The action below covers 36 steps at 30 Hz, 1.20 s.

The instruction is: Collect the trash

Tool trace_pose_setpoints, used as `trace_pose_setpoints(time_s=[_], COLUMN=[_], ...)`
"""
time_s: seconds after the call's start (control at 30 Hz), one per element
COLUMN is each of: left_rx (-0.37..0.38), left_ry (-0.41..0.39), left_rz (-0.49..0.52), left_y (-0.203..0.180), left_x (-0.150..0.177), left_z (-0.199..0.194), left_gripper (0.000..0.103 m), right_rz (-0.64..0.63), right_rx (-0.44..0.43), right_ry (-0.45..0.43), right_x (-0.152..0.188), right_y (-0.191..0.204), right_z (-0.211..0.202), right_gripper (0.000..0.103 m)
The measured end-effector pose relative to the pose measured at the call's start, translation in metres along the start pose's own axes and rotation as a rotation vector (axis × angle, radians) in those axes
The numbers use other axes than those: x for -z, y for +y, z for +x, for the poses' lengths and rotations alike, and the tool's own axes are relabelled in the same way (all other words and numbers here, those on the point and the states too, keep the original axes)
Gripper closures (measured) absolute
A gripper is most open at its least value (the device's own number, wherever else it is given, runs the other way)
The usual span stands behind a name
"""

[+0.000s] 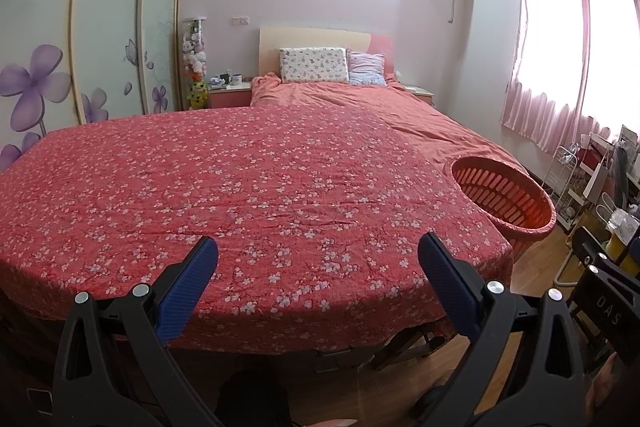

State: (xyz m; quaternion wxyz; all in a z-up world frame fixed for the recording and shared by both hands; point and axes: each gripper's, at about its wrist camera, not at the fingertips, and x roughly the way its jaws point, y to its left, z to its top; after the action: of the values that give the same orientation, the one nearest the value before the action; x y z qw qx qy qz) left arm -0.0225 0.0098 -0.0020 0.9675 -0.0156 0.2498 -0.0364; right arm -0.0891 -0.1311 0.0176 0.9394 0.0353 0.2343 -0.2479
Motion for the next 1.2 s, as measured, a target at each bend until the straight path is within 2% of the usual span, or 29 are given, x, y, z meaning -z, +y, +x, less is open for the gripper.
trace_pose_setpoints(time_s=[1.2], left_rx=[-0.014], left_ry=[0.005], left_rz=[-0.001], left_y=[0.0028], left_x=[-0.0008], left_z=[-0.0001], left_gripper=[0.004], right_rz=[0.0], right_rx=[-0.001], right_ry=[0.004], right_x=[-0.0001], right_y=[0.0001], right_z=[0.0003], right_gripper=[0.004])
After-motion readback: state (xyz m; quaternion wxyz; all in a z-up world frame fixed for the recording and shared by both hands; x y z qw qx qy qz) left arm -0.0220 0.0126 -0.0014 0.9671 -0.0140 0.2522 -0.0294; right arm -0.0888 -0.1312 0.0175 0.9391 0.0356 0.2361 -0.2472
